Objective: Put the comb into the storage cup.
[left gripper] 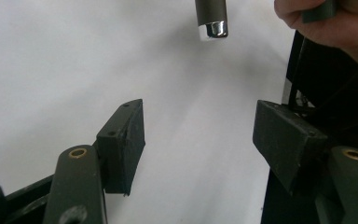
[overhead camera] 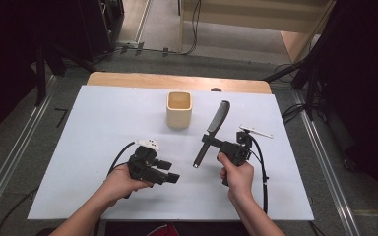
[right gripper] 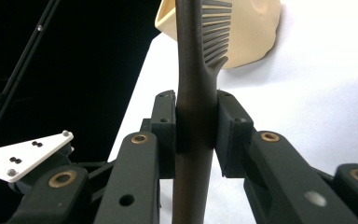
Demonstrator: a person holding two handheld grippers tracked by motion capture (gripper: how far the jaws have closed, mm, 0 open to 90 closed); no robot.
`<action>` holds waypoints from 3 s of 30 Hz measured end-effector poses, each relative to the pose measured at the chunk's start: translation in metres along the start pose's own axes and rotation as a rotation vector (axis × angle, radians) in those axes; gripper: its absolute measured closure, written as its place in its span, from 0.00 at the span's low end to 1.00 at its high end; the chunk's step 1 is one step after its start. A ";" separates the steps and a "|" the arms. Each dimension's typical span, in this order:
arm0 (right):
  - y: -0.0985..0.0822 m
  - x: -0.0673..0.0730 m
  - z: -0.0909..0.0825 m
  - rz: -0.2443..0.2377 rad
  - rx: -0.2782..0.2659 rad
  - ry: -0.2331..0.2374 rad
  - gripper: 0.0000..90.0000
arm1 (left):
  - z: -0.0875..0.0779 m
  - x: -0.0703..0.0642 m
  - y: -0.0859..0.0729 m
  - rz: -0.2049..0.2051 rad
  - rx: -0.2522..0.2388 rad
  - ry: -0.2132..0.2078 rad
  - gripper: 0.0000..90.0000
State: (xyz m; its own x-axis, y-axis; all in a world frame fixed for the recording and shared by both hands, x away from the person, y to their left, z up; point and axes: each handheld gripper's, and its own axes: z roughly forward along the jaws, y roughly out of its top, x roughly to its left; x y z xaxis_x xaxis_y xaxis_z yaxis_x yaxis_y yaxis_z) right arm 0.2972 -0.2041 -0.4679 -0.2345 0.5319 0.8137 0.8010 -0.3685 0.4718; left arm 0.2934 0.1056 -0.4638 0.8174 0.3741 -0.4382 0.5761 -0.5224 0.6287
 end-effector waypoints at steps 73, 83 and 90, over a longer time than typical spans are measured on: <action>0.061 0.051 0.050 -0.162 0.177 0.182 0.78 | -0.067 0.025 -0.055 -0.038 -0.057 0.178 0.39; 0.076 0.053 0.055 -0.181 0.145 0.165 0.78 | -0.069 0.026 -0.055 -0.037 -0.065 0.190 0.39; 0.088 0.058 0.061 -0.198 0.123 0.149 0.78 | -0.070 0.027 -0.055 -0.039 -0.068 0.185 0.39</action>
State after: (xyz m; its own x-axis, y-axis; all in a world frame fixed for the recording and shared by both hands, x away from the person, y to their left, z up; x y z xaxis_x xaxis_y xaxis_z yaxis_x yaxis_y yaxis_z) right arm 0.3874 -0.1589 -0.4001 -0.4648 0.4626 0.7549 0.7902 -0.1680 0.5894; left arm 0.2834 0.1979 -0.4656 0.7756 0.5309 -0.3413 0.6004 -0.4538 0.6585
